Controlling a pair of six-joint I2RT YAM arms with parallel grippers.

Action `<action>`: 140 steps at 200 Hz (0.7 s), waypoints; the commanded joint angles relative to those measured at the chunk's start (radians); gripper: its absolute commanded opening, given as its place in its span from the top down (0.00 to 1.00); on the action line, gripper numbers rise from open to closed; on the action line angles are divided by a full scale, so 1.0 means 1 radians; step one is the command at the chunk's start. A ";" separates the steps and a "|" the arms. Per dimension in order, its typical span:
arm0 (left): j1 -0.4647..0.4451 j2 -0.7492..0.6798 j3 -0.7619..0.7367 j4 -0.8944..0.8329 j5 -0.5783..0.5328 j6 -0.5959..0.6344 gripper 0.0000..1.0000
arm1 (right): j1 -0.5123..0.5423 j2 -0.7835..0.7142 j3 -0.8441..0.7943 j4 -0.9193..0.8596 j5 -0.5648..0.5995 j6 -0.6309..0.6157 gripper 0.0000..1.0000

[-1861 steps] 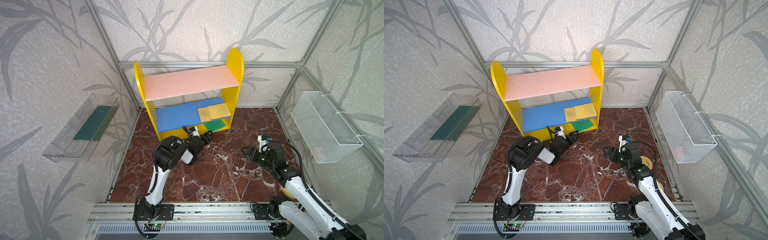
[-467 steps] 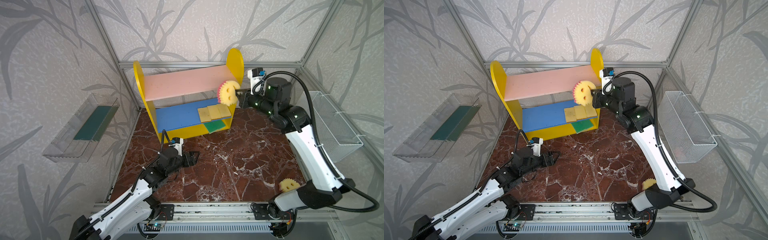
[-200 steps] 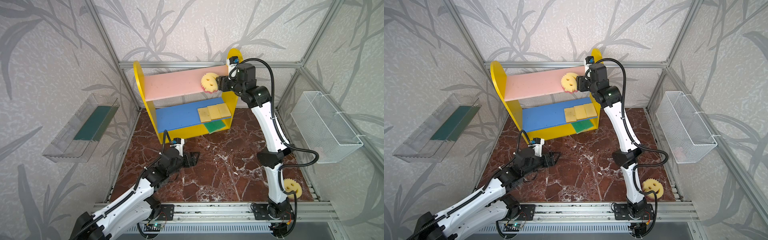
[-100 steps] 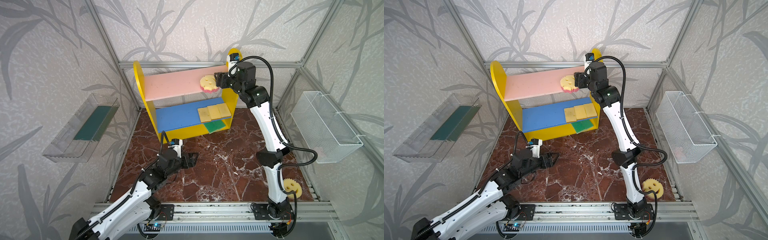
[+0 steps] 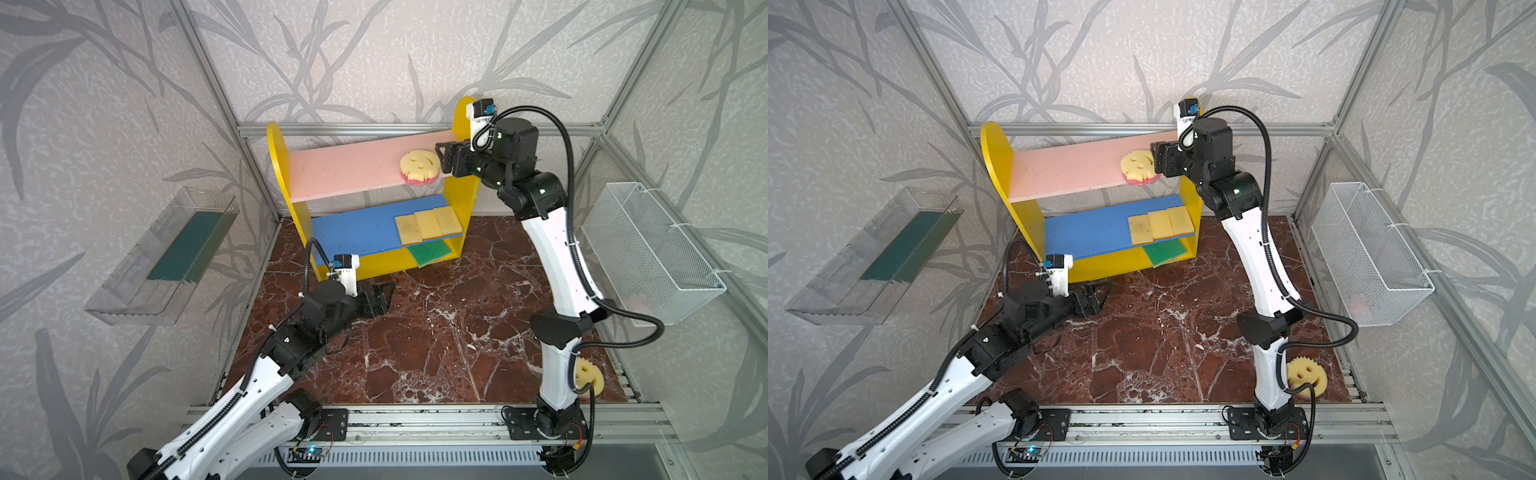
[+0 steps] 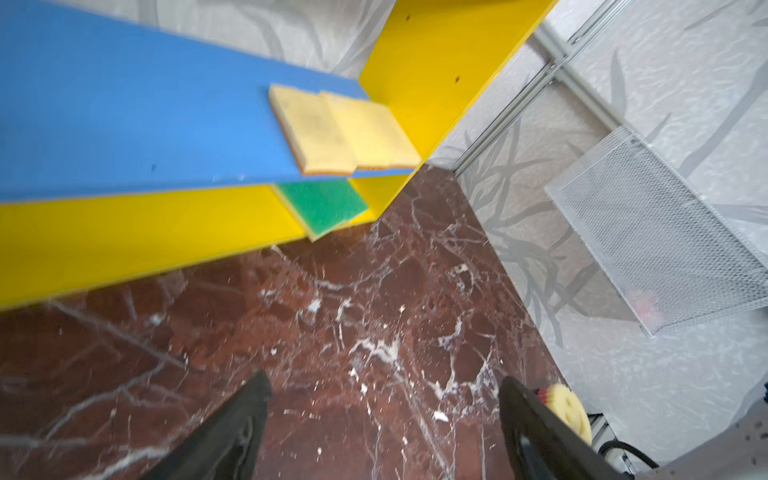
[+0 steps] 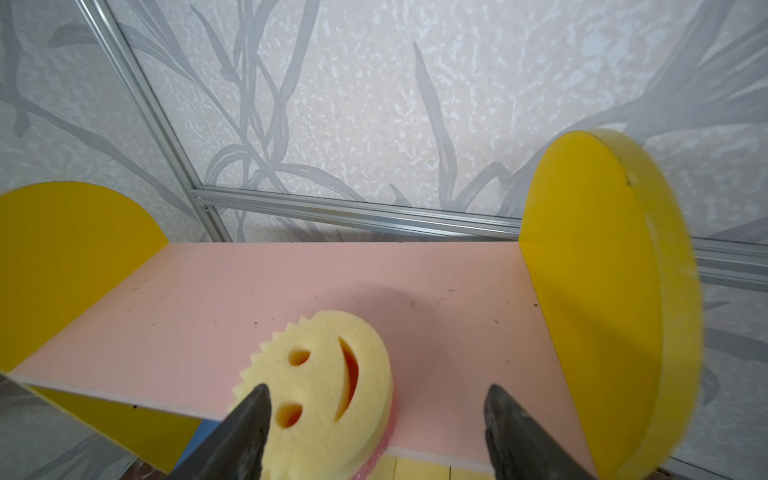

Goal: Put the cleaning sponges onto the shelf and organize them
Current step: 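Withdraw the right gripper while the left gripper reaches to the smiley sponge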

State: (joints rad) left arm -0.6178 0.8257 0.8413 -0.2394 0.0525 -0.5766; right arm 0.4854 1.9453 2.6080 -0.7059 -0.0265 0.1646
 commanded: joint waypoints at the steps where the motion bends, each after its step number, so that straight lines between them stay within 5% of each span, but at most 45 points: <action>1: 0.001 0.042 0.133 -0.058 -0.041 0.119 0.12 | 0.001 -0.201 -0.228 0.052 -0.071 0.010 0.20; 57: 0.004 0.326 0.614 -0.235 -0.069 0.396 0.06 | -0.048 -0.773 -1.184 0.562 -0.190 0.164 0.11; 104: 0.014 0.566 0.941 -0.348 -0.030 0.514 0.04 | -0.048 -1.007 -1.501 0.557 -0.141 0.232 0.10; 140: 0.080 0.693 1.050 -0.346 0.038 0.504 0.03 | -0.048 -1.135 -1.651 0.542 -0.115 0.253 0.10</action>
State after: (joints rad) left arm -0.5797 1.4612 1.8282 -0.5182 0.0376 -0.1223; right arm 0.4374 0.8795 1.0019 -0.2058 -0.1646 0.3885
